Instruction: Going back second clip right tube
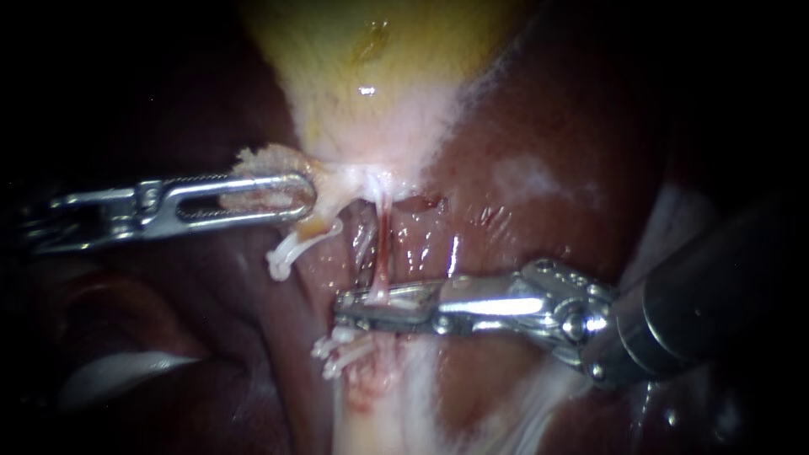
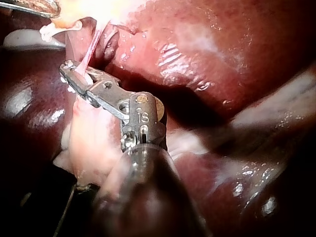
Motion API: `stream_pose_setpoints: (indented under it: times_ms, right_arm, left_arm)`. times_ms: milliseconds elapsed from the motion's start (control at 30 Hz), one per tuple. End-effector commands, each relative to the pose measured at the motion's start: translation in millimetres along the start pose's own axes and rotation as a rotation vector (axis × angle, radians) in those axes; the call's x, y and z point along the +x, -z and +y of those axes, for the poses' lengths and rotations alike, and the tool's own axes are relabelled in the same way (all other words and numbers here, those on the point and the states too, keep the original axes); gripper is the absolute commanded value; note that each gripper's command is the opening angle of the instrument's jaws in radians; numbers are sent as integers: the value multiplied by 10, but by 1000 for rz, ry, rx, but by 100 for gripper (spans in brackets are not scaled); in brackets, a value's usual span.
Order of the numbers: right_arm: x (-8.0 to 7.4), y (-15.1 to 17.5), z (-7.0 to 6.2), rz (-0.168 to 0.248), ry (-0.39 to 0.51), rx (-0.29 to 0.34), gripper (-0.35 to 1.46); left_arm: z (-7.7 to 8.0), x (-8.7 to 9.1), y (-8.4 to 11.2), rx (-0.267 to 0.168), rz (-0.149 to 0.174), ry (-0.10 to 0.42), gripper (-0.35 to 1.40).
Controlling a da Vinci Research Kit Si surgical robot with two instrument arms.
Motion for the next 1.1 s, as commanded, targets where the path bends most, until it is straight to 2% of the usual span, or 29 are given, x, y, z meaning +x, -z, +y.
stream_pose_setpoints:
  times_ms: [33,67,133,167,267,367,900,1100]
  right_arm:
    - [0,0,0,1,-8,0,-35]
    - [0,0,-1,-1,-8,4,-30]
    - [-1,-1,-2,-1,-8,4,5]
    - [0,-2,-2,-3,28,4,27]
    - [2,-7,0,-6,98,3,46]
    - [4,-13,1,-8,150,1,49]
    - [0,-13,1,-14,224,2,50]
    - [-2,-3,4,-13,296,-18,50]
  left_arm:
    - [0,0,0,0,0,0,-35]
    - [0,0,0,0,0,0,-35]
    - [0,0,0,0,0,0,-35]
    - [0,0,0,0,0,0,-35]
    - [0,0,0,-1,0,0,-35]
    - [0,1,0,-1,0,0,-35]
    - [0,1,0,-1,-1,-1,-35]
    - [0,1,0,-1,-1,-1,-35]
